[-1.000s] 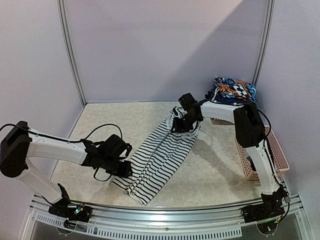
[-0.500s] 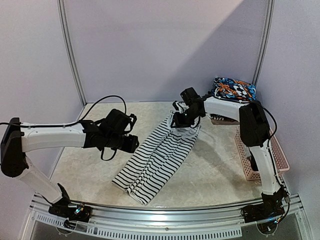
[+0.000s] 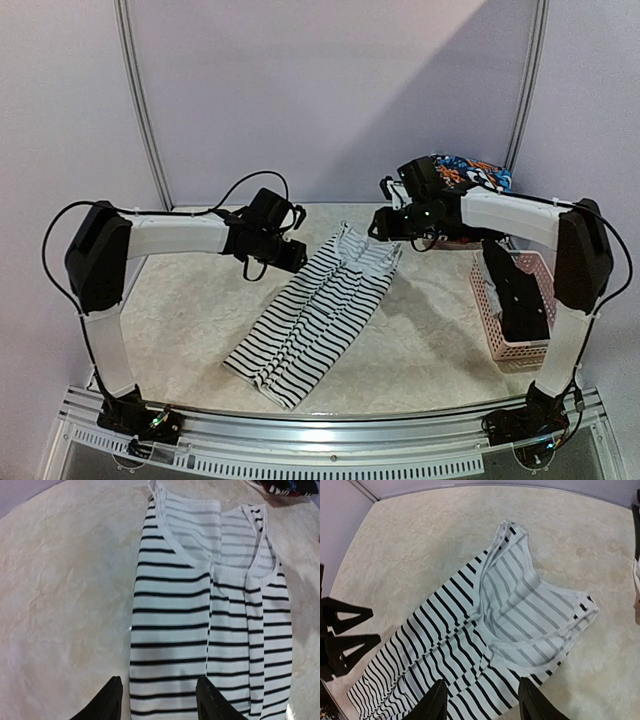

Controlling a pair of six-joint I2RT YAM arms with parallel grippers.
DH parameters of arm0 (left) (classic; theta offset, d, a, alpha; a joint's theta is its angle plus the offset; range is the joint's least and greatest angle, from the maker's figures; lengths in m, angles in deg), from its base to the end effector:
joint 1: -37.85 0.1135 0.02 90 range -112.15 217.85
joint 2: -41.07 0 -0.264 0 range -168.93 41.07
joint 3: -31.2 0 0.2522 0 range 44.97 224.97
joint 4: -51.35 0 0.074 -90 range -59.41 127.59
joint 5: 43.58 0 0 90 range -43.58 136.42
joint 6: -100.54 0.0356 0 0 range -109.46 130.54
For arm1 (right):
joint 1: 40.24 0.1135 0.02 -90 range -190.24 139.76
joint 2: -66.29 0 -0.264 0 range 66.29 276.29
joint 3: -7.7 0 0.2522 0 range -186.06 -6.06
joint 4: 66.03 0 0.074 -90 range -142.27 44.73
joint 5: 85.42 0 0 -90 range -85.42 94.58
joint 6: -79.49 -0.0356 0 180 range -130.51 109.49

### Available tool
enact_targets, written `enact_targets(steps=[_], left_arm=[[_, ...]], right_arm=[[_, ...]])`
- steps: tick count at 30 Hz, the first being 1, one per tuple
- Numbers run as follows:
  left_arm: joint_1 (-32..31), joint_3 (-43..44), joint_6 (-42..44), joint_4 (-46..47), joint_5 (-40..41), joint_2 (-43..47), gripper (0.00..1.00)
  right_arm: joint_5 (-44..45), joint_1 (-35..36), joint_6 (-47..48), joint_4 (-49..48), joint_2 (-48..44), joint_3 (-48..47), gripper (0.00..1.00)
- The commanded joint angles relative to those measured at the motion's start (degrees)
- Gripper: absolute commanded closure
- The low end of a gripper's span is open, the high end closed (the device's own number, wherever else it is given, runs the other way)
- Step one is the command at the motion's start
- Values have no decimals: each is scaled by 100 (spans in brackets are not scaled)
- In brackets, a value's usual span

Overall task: Fold and stack the mixed laundry pile
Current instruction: Rotate the rectangle-folded tank top at the center of the board.

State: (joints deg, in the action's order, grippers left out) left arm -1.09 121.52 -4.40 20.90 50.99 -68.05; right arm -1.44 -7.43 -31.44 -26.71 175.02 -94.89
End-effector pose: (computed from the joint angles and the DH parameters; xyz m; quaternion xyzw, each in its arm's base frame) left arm 0.3259 -0.2597 0.1987 0.1812 0.9191 -0.1243 0.3271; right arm 0.3613 0.2374 0.2586 -0.1154 0.9171 0.2144 0.3156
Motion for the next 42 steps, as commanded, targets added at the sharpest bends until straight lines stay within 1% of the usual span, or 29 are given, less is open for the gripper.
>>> enact_targets(steps=[1, 3, 6, 12, 19, 28, 31, 35, 38, 42], left_arm=[[296, 967, 304, -246, -592, -761, 50], [386, 1473, 363, -490, -790, -1185, 51], [434, 2106, 474, -800, -835, -1754, 53], [521, 2929, 540, -1118, -931, -2576, 56], [563, 3598, 633, -1427, -1022, -3072, 59], [563, 4098, 622, -1629, -1086, -3497, 66], [563, 4251, 624, -1663, -1088, -3625, 74], [562, 4361, 580, -1678, -1108, -3745, 91], [592, 4342, 466, -1641, -980, -3757, 100], [709, 4269, 234, -1569, -915, -3734, 100]], right_arm=[[125, -25, -321, -572, -779, 1024, 51], [66, -13, -422, -710, -1046, 1433, 51], [69, -4, -522, -797, -1359, 1931, 51], [111, 0, -617, -934, -1691, 2480, 51], [9, 4, -582, -995, -1464, 2515, 52], [-41, 2, -529, -1004, -1289, 2484, 52], [-16, -3, -511, -995, -1270, 2501, 52], [-5, -2, -487, -971, -1219, 2495, 52], [17, -2, -468, -935, -1182, 2475, 52], [32, 5, -472, -927, -1131, 2458, 52]])
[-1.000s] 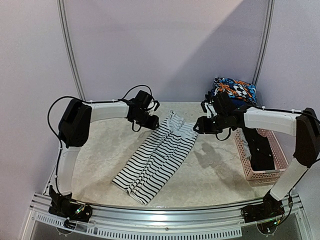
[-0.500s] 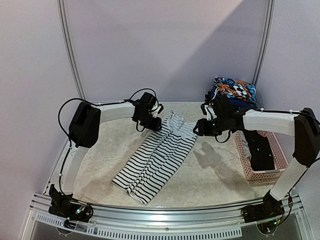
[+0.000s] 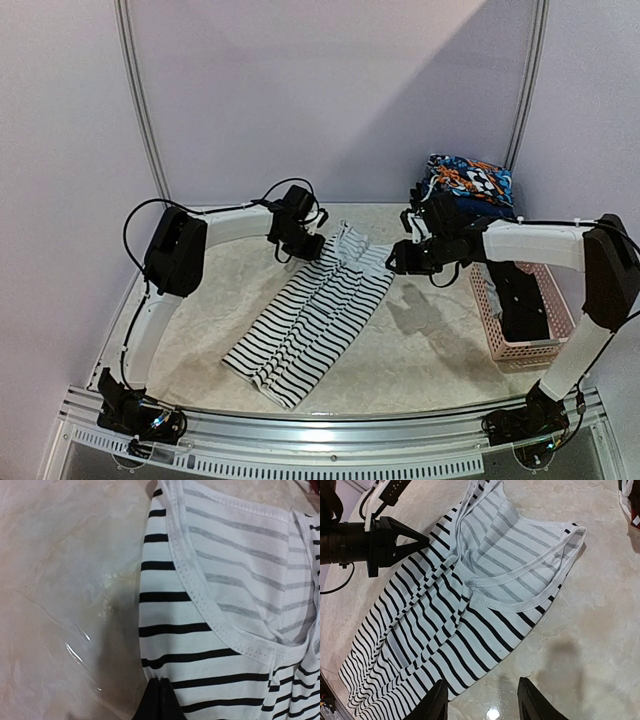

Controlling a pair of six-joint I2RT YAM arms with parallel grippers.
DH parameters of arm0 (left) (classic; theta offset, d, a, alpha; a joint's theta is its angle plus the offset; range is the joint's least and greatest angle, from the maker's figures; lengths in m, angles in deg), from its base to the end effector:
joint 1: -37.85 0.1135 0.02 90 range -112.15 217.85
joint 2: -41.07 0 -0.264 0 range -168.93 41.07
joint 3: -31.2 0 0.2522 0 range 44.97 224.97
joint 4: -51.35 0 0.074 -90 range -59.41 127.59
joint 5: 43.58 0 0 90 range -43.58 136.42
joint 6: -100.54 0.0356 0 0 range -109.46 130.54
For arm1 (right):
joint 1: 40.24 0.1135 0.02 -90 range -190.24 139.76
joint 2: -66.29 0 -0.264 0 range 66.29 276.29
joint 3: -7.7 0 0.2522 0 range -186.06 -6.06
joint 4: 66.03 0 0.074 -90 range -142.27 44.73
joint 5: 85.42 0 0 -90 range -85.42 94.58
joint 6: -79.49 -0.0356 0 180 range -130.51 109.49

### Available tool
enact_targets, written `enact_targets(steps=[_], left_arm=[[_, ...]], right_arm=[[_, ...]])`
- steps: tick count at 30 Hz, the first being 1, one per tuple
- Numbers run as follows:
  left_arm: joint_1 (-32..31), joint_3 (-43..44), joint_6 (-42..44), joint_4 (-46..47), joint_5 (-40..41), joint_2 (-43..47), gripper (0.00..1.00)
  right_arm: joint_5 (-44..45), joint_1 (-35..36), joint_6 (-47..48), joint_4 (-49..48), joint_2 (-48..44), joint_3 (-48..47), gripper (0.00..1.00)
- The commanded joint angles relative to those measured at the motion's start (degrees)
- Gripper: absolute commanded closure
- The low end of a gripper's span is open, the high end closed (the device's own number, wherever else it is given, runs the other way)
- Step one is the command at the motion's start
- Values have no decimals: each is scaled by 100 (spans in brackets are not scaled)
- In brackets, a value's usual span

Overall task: Fold and stack the mixed laundry pile
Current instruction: Rotate the rectangle-folded tank top at the center of the board.

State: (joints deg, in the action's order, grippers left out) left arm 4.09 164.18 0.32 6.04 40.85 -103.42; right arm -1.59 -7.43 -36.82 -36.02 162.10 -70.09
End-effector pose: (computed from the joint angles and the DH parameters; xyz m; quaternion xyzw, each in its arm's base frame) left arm 0.4486 -0.3040 0.1249 0.2088 0.9343 -0.1500 0.2470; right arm 0.3003 0.1981 0.2168 -0.0721 0.9297 0.2201 0.2863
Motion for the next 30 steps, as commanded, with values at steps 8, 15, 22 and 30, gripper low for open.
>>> enact_targets(steps=[8, 15, 22, 30], left_arm=[[674, -491, -828, 284, 106, 10, 100], [1104, -1471, -1334, 744, 267, 513, 100], [1479, -2703, -2000, 1520, 336, 1128, 100], [1503, -3641, -2134, 2324, 121, 1662, 92]], right_arm=[[12, 1, 29, 21, 344, -140, 52], [-35, 51, -22, 38, 497, -288, 52], [-42, 200, -28, 120, 727, -541, 52], [-116, 518, -22, 200, 884, -765, 52]])
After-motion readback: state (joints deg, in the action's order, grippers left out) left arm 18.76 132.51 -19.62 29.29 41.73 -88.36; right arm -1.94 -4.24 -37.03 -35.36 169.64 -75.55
